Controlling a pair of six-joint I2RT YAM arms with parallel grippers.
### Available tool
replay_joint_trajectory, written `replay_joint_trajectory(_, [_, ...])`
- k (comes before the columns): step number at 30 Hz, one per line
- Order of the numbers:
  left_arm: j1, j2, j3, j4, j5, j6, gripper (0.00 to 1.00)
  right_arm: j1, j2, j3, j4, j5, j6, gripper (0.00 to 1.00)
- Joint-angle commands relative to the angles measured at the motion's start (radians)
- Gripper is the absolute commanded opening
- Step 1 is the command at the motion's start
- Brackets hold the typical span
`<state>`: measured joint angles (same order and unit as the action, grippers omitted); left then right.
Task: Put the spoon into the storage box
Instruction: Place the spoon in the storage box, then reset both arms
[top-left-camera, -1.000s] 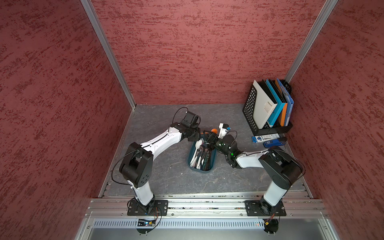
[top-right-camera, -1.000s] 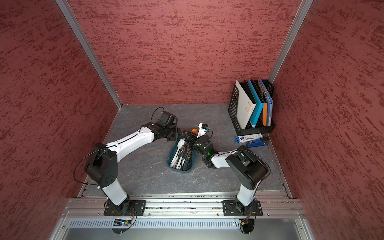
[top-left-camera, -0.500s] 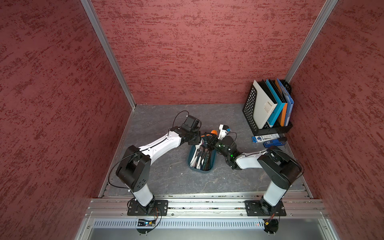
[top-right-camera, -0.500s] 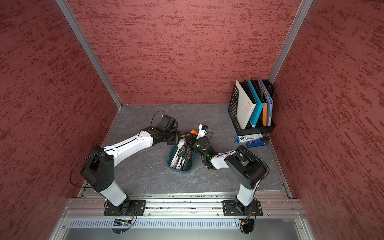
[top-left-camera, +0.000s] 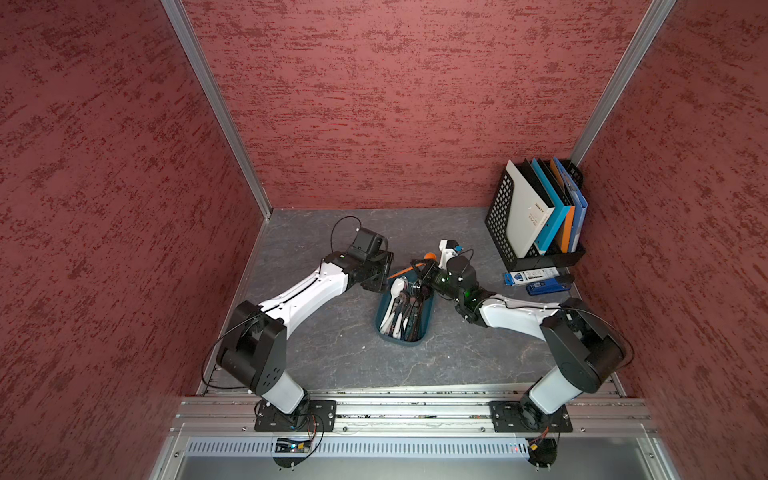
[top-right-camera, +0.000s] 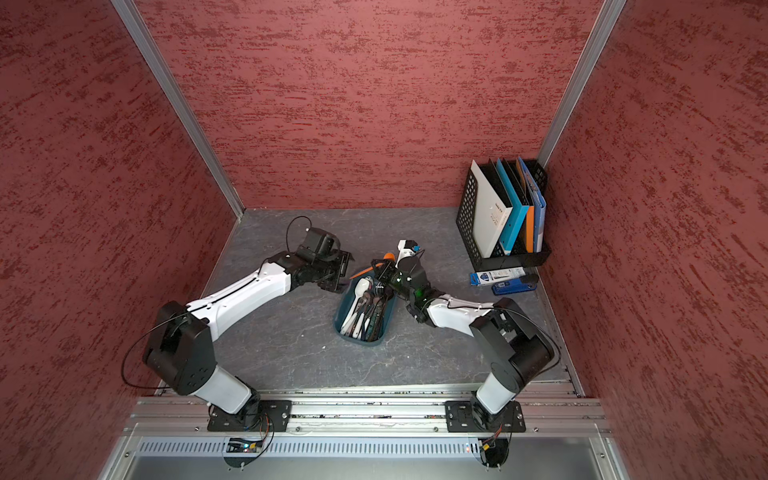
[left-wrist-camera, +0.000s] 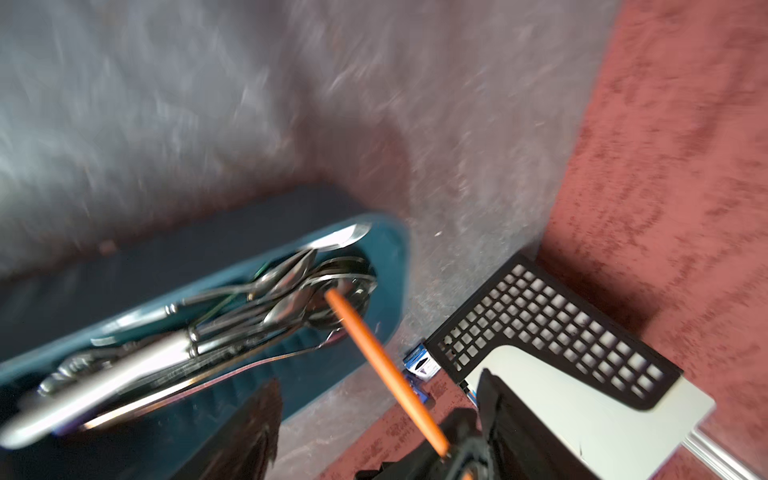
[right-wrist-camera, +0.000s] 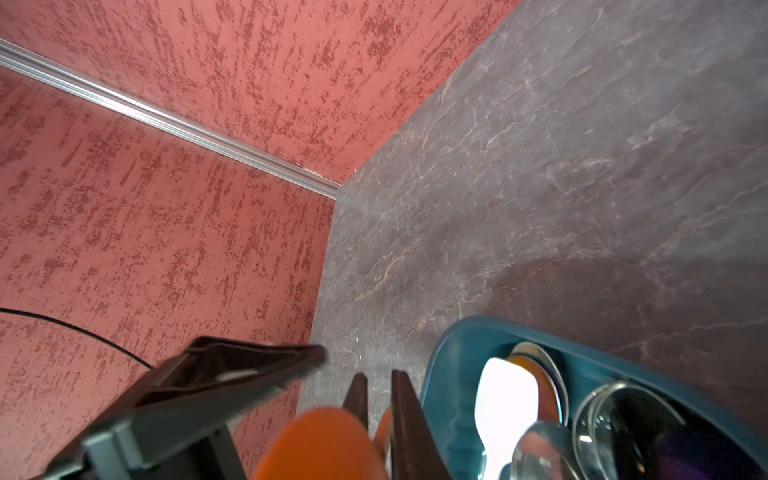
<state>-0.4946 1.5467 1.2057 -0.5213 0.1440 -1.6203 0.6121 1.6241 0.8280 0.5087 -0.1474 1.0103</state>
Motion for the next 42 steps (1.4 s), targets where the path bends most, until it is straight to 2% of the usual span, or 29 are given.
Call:
replay_joint_trajectory(1, [0.053, -0.089, -0.024, -0.020, -0.009, 0.266, 0.79, 0.000, -0.032, 0.049, -0.250, -0.141, 0.005, 0.00])
replay_joint_trajectory(6, [0.166, -0.141, -0.043, -0.050, 0.064, 0.600, 0.81, 0.000, 0.008, 0.117, -0.453, -0.258, 0.011, 0.00])
replay_joint_trajectory(9, [0.237, -0.122, -0.037, -0.131, 0.099, 0.720, 0.81, 0.000, 0.034, 0.150, -0.563, -0.300, 0.003, 0.00])
replay_joint_trajectory(17, [0.298, -0.108, -0.039, -0.201, 0.085, 0.857, 0.81, 0.017, 0.086, 0.176, -0.669, -0.355, 0.000, 0.00])
replay_joint_trajectory(25, [0.328, -0.108, -0.037, -0.249, 0.060, 0.928, 0.81, 0.017, 0.186, 0.267, -0.786, -0.386, -0.039, 0.01])
replay_joint_trajectory(27, [0.335, -0.118, -0.037, -0.253, 0.055, 0.950, 0.81, 0.017, 0.200, 0.290, -0.817, -0.380, -0.052, 0.06])
replay_joint_trajectory(32, [0.343, -0.161, -0.048, -0.238, 0.041, 1.044, 0.82, 0.017, 0.148, 0.292, -0.859, -0.310, -0.079, 0.34])
replay_joint_trajectory(36, [0.351, -0.204, -0.081, -0.210, 0.001, 1.131, 0.83, 0.016, 0.110, 0.301, -0.915, -0.265, -0.115, 0.50])
replay_joint_trajectory(39, [0.362, -0.228, -0.095, -0.210, -0.023, 1.185, 0.84, 0.016, 0.074, 0.307, -0.942, -0.236, -0.147, 0.57])
replay_joint_trajectory(42, [0.367, -0.273, -0.118, -0.198, -0.082, 1.237, 0.85, 0.017, 0.032, 0.343, -1.006, -0.191, -0.226, 0.58])
